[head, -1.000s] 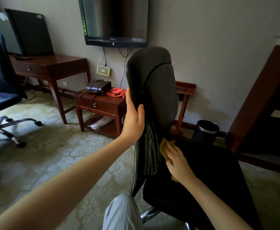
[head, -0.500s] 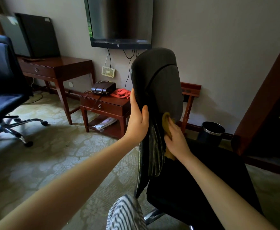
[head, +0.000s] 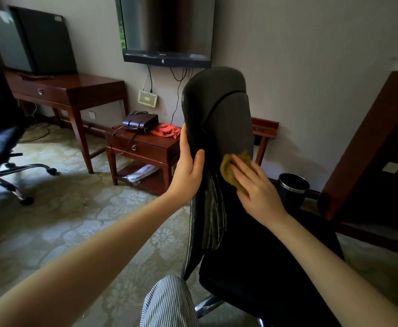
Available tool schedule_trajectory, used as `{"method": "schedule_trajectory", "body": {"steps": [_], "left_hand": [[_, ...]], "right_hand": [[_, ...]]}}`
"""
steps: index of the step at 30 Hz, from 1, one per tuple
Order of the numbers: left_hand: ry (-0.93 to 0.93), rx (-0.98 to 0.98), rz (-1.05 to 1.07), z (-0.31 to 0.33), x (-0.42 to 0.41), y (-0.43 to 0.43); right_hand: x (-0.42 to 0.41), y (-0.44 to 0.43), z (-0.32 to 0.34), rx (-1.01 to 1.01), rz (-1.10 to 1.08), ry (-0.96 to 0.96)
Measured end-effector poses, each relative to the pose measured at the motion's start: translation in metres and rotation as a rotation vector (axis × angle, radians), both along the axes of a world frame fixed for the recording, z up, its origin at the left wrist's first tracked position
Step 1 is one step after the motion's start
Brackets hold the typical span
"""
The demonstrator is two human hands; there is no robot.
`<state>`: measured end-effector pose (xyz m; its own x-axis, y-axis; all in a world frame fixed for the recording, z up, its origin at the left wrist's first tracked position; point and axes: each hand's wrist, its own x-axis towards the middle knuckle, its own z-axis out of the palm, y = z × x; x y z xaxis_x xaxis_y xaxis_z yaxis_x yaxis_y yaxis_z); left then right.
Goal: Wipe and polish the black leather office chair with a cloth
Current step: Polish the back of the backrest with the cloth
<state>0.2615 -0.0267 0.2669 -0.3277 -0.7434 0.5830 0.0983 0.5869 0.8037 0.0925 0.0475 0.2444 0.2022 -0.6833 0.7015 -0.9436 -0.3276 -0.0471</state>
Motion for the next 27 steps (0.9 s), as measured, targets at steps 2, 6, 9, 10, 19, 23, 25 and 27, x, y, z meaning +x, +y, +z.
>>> {"method": "schedule_trajectory", "body": {"steps": [2,6,9,10,19,23,25,27], "left_hand": [[0.044,0.006,-0.018,-0.003,0.001,0.000],[0.082,0.026,-0.074,-0.004,0.003,-0.003],[0.089,0.027,-0.081,-0.002,0.005,-0.004],[0.088,0.023,-0.075,-0.001,0.005,-0.004],[0.049,0.045,-0.072,-0.004,0.007,-0.013],[0.031,0.052,-0.071,-0.005,0.006,-0.014],[0.029,0.049,-0.068,-0.005,0.006,-0.013],[0.027,0.043,-0.075,-0.005,0.005,-0.012]], "right_hand": [[0.011,-0.011,0.014,-0.116,-0.014,0.208],[0.017,-0.028,0.002,-0.143,-0.080,0.403],[0.021,-0.030,-0.012,-0.169,-0.132,0.384],[0.022,-0.032,-0.014,-0.176,-0.145,0.384],[-0.006,-0.008,-0.074,-0.006,-0.196,0.566],[-0.014,0.005,-0.097,0.120,-0.194,0.599],[-0.014,0.008,-0.094,0.100,-0.147,0.601],[-0.010,0.007,-0.074,-0.017,-0.104,0.553]]}}
